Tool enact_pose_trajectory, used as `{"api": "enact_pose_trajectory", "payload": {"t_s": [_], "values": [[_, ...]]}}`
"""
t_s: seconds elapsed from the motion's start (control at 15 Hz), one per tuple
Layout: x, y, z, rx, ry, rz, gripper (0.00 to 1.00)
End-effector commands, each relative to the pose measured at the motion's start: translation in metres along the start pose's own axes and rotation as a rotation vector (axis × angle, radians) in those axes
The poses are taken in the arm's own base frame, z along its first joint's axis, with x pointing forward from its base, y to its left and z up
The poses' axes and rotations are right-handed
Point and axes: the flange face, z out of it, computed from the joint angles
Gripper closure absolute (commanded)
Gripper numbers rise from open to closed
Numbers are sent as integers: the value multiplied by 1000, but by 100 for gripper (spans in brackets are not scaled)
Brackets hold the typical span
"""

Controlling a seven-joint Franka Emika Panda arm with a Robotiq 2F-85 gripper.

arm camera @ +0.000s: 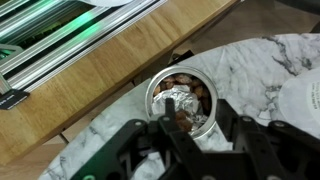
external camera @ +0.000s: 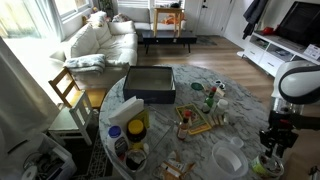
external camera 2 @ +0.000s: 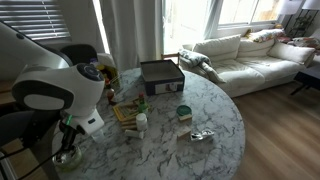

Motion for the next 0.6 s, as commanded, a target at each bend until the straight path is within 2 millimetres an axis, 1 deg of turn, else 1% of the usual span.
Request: {"api": "enact_pose_trajectory", "payload": {"t_s": [0.0, 0.13, 0.2, 0.27, 0.33, 0.4, 0.53], "values": [[11, -2, 18, 31, -9, 28, 65], [14, -4, 26, 37, -17, 36, 63], [16, -4, 29, 32, -21, 36, 64], [17, -4, 33, 24, -22, 35, 62], [19, -3, 35, 14, -20, 34, 63], [20, -3, 37, 4, -18, 31, 62], [22, -3, 41, -5, -18, 29, 65]]}}
